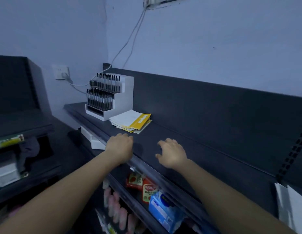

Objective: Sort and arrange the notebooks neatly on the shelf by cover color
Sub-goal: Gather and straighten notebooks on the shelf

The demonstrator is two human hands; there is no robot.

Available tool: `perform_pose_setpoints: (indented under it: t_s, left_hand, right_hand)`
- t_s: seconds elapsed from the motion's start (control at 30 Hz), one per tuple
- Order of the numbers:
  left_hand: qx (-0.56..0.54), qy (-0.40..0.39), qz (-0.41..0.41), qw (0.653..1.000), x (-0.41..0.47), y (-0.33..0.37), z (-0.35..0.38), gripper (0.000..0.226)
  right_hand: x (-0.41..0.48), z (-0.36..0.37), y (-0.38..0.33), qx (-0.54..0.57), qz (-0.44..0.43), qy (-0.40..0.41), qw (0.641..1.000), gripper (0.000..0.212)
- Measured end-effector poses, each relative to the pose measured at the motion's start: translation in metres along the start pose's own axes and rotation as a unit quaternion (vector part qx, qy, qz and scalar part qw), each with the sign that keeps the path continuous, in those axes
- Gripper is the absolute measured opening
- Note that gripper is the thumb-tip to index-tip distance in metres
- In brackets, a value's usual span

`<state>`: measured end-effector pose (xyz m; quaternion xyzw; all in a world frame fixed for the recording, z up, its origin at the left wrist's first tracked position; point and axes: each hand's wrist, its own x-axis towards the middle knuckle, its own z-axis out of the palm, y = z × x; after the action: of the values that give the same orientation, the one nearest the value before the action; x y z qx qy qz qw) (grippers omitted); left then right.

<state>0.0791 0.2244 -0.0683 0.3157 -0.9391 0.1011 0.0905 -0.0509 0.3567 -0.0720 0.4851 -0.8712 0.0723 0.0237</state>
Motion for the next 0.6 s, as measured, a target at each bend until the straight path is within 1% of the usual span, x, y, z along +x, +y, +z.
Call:
perform_pose_setpoints:
  t_s: [0.3, 0.4, 0.6]
  left_hand:
    - [0.009, -0.023, -0.032, 0.999, 0.088, -0.059, 0.036, 0.028]
    - [0.007, -0.028, -0.043, 0.999, 0.113, -0.075, 0.044, 0.030]
    - [-0.022, -0.040, -0.060, 0.997, 0.158, -0.103, 0.067, 0.030]
  right_hand:
    - [0.121, 0.020, -0.023, 0.014, -0.019, -0.015, 1.000, 0.049]
    - [0.155, 0.025, -0.029, 0.020, -0.021, -0.019, 0.999, 0.047]
    - [0.205, 0.043, -0.032, 0.055, 0.013, -0.046, 0.997, 0.042]
